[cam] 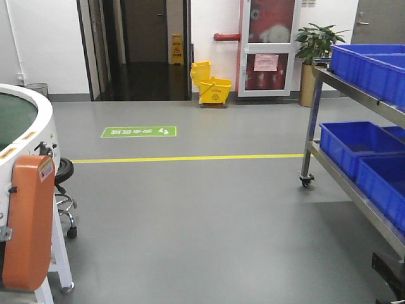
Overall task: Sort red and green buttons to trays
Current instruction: 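Hold both buttons while the base drives to the tray station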
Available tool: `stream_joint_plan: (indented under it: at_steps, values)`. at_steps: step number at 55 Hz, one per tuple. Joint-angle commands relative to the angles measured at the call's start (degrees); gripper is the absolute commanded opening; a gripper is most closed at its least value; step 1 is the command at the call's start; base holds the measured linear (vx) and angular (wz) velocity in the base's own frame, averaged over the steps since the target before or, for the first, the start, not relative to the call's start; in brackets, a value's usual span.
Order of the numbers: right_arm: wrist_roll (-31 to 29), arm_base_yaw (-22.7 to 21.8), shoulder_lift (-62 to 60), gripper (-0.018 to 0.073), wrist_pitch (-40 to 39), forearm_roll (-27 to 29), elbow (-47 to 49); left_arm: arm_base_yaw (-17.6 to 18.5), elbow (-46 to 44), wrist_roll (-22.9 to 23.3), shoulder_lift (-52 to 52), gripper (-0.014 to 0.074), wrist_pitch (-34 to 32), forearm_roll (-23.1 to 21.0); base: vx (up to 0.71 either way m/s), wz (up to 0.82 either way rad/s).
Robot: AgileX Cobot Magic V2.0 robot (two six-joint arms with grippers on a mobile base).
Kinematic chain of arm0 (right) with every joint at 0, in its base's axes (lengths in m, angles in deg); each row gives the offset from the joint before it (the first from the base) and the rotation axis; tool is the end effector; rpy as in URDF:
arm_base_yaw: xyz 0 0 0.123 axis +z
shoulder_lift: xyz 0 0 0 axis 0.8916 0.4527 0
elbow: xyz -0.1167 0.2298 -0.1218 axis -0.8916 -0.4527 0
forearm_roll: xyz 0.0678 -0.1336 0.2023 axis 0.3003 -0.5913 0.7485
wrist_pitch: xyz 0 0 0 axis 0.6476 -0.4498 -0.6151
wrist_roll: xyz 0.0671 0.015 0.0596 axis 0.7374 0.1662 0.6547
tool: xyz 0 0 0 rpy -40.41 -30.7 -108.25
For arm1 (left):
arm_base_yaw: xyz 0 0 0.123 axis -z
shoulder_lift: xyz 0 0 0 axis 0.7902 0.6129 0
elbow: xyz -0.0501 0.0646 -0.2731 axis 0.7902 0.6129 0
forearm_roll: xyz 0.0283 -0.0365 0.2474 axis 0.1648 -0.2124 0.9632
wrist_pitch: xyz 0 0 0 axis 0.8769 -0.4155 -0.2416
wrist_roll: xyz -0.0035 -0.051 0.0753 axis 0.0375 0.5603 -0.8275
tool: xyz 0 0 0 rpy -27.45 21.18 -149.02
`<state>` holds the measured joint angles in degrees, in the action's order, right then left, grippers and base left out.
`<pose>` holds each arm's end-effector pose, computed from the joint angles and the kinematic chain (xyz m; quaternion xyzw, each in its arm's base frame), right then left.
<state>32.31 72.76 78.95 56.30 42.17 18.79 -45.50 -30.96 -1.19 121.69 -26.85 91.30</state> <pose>0.1668 0.0255 0.2990 -0.0609 0.7932 0.0362 0.6049 0.1443 -0.0187 0.2642 0.0793 0.7854 -0.0219 0.6135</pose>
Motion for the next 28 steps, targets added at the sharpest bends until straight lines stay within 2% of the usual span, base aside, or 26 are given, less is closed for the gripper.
stream_joint_plan:
  at_steps: [1, 28]
  values:
    - [-0.1, 0.0, -0.7, 0.0003, -4.5, -0.8, 2.0, 0.2, -1.7, 0.5, 0.1, -0.0003, -4.1, -0.6, 0.50, 0.09]
    - [-0.1, 0.0, -0.7, 0.0003, -4.5, -0.8, 2.0, 0.2, -1.7, 0.5, 0.1, -0.0003, -4.2, -0.6, 0.54, 0.05]
